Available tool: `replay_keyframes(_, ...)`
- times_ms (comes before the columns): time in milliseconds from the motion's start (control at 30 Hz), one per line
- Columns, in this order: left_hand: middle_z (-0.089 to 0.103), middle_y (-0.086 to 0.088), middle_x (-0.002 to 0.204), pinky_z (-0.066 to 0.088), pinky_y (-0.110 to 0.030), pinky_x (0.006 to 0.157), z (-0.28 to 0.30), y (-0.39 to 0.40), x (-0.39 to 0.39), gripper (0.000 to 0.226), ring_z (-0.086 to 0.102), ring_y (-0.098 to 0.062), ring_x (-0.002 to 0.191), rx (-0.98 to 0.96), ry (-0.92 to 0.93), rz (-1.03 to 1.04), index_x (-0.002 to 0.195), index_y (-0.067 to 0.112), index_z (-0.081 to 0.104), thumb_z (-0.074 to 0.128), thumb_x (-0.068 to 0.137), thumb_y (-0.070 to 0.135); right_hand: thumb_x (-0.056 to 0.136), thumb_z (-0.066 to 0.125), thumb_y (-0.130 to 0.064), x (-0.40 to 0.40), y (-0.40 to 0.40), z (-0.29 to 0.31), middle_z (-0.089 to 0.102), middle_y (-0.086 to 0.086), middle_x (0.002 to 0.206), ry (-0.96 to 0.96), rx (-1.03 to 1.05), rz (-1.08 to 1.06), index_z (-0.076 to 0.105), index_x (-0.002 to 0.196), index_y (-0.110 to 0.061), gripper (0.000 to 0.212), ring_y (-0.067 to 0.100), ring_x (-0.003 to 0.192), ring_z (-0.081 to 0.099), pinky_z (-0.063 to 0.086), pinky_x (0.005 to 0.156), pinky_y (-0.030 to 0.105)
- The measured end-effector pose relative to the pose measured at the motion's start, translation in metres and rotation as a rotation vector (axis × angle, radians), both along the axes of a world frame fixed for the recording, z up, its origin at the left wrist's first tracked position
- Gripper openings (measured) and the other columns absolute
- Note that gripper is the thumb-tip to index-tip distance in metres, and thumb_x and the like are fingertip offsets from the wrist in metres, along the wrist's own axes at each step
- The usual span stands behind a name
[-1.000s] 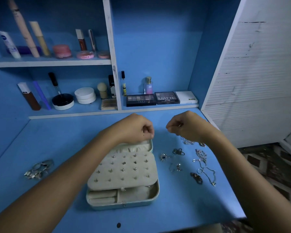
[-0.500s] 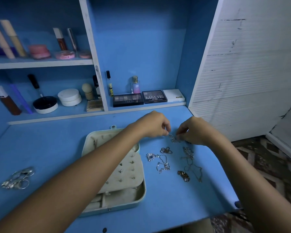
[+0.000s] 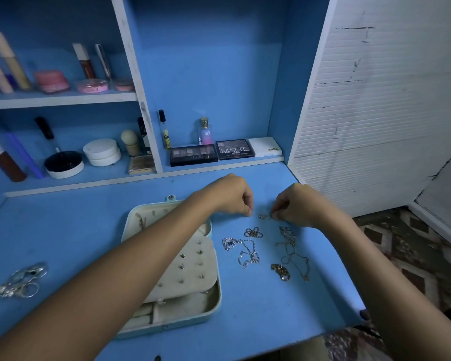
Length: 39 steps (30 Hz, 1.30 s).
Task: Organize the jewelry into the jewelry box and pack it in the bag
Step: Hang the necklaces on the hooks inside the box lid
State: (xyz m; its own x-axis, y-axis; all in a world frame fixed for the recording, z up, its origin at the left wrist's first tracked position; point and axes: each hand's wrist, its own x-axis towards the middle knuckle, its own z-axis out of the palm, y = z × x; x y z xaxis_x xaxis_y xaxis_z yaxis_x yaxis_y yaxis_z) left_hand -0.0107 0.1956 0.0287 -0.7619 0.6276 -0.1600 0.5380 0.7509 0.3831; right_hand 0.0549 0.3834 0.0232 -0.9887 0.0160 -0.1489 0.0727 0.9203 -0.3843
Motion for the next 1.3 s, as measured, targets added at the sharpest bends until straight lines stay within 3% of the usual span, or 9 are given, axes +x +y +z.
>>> replay_keyframes(233, 0.066, 0.014, 0.082, 0.055, -0.029, 0.08, 0.002, -0.006, 0.0, 0.008, 0.065, -0.011, 0.088, -0.048, -0.011, 0.016, 0.088, 0.026, 0.074, 0.072, 0.082, 0.02, 0.089, 0.064, -0.024, 0.001, -0.005, 0.0, 0.069, -0.01, 0.083, -0.019, 0.074, 0.019, 0.072, 0.084, -0.027, 0.009, 0.012, 0.079, 0.065, 0.058, 0.071, 0.029)
replay_keyframes(333, 0.069, 0.011, 0.093, 0.055, -0.031, 0.083, -0.001, 0.001, 0.002, 0.011, 0.065, -0.011, 0.091, -0.017, -0.012, -0.008, 0.094, 0.029, 0.075, 0.072, 0.083, 0.028, 0.09, 0.063, -0.027, 0.001, -0.006, -0.001, 0.066, -0.009, 0.083, -0.029, 0.093, 0.042, 0.067, 0.083, -0.026, 0.008, 0.011, 0.078, 0.062, 0.054, 0.067, 0.028)
replay_keyframes(500, 0.071, 0.012, 0.091, 0.054, -0.033, 0.081, -0.006, 0.011, 0.004, 0.012, 0.064, -0.011, 0.09, 0.031, 0.028, -0.05, 0.094, 0.031, 0.077, 0.076, 0.083, 0.036, 0.091, 0.064, -0.023, 0.003, -0.004, 0.002, 0.067, -0.005, 0.089, 0.004, 0.019, 0.026, 0.071, 0.091, -0.019, 0.008, 0.011, 0.079, 0.06, 0.051, 0.066, 0.026)
replay_keyframes(700, 0.067, 0.015, 0.076, 0.045, -0.018, 0.066, -0.005, 0.012, 0.003, 0.007, 0.056, 0.004, 0.066, 0.144, -0.013, -0.039, 0.09, 0.027, 0.079, 0.078, 0.083, 0.029, 0.092, 0.06, -0.014, 0.004, -0.001, 0.007, 0.069, -0.007, 0.081, 0.063, -0.135, -0.022, 0.07, 0.086, -0.022, 0.014, 0.012, 0.073, 0.063, 0.053, 0.064, 0.027)
replay_keyframes(800, 0.068, 0.015, 0.08, 0.036, -0.005, 0.055, -0.005, 0.012, 0.005, 0.007, 0.055, 0.008, 0.064, 0.239, -0.062, 0.007, 0.087, 0.029, 0.078, 0.08, 0.081, 0.032, 0.093, 0.065, -0.018, 0.004, -0.001, 0.009, 0.068, -0.009, 0.077, 0.095, -0.212, -0.015, 0.071, 0.085, -0.023, 0.011, 0.003, 0.065, 0.059, 0.043, 0.053, 0.015)
replay_keyframes(900, 0.069, 0.013, 0.082, 0.04, -0.008, 0.058, -0.002, 0.012, 0.006, 0.005, 0.057, 0.004, 0.068, 0.26, -0.088, 0.015, 0.083, 0.033, 0.075, 0.079, 0.082, 0.035, 0.093, 0.066, -0.018, 0.005, -0.002, 0.01, 0.066, -0.009, 0.071, 0.115, -0.302, -0.004, 0.07, 0.082, -0.024, 0.013, 0.0, 0.049, 0.051, 0.038, 0.045, 0.011)
replay_keyframes(1033, 0.07, 0.013, 0.085, 0.04, -0.012, 0.062, 0.003, 0.008, 0.005, 0.006, 0.058, 0.002, 0.071, 0.249, -0.089, 0.027, 0.082, 0.032, 0.072, 0.076, 0.085, 0.035, 0.093, 0.064, -0.015, 0.006, -0.002, 0.014, 0.065, -0.007, 0.07, 0.13, -0.326, -0.006, 0.069, 0.084, -0.025, 0.015, 0.008, 0.052, 0.053, 0.042, 0.045, 0.014)
replay_keyframes(1167, 0.065, 0.014, 0.091, 0.04, -0.016, 0.066, 0.011, -0.003, 0.003, 0.007, 0.057, 0.001, 0.08, 0.234, -0.08, 0.063, 0.088, 0.029, 0.069, 0.069, 0.091, 0.036, 0.095, 0.058, -0.014, 0.005, -0.002, 0.016, 0.061, -0.01, 0.069, 0.153, -0.276, -0.004, 0.07, 0.096, -0.027, 0.017, 0.001, 0.045, 0.049, 0.037, 0.046, 0.012)
replay_keyframes(1300, 0.071, 0.011, 0.093, 0.053, -0.03, 0.082, 0.02, -0.014, 0.003, 0.006, 0.066, -0.01, 0.091, 0.299, -0.116, 0.103, 0.089, 0.026, 0.069, 0.066, 0.09, 0.031, 0.095, 0.053, -0.013, 0.004, -0.006, 0.02, 0.055, -0.013, 0.055, 0.094, -0.262, -0.025, 0.074, 0.094, -0.019, 0.021, -0.002, 0.035, 0.045, 0.031, 0.038, 0.01)
